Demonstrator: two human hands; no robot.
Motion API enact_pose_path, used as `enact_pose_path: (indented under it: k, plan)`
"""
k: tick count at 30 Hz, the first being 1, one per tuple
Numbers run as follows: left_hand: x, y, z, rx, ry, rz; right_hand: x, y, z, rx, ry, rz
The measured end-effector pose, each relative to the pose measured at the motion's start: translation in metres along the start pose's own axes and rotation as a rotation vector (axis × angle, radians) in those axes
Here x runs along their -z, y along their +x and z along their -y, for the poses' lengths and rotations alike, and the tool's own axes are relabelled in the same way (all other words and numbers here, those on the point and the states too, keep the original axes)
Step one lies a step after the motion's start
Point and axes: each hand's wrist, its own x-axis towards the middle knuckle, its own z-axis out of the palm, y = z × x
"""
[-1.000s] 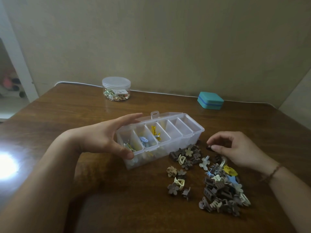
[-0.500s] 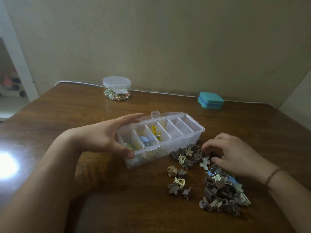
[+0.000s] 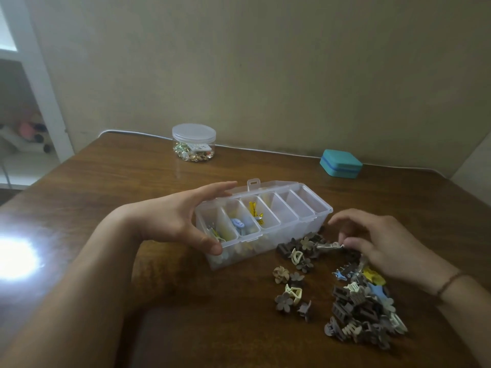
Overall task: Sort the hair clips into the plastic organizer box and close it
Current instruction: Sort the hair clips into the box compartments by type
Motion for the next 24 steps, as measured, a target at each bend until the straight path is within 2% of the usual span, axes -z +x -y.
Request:
enact_pose_path:
  k: [4, 9, 13, 16, 19, 21, 24]
  plan:
    - [0.0, -0.001, 0.0, 0.0, 0.01, -0.004, 0.011, -0.001, 0.03, 0.089, 0.203, -0.119]
    - [0.0, -0.002, -0.001, -0.008, -0.005, 0.011, 0.004, 0.017, 0.1, 0.33, 0.396, -0.318]
    - [0.0, -0.002, -0.004, -0.054, 0.017, 0.005, -0.031, 0.048, 0.134, 0.44, 0.309, -0.295]
    - [0.0, -0.001, -0.004, -0.048, 0.025, 0.002, -0.051, 0.06, 0.135, 0.473, 0.178, -0.191]
    - [0.001, 0.0, 0.0, -0.027, 0.012, 0.003, -0.036, 0.052, 0.118, 0.456, 0.289, -0.217]
    - [0.001, 0.0, 0.001, -0.004, 0.0, -0.001, -0.015, 0.042, 0.092, 0.376, 0.315, -0.319]
    - [0.001, 0.001, 0.0, -0.012, -0.004, 0.0, 0.012, 0.023, 0.036, 0.221, 0.265, -0.35]
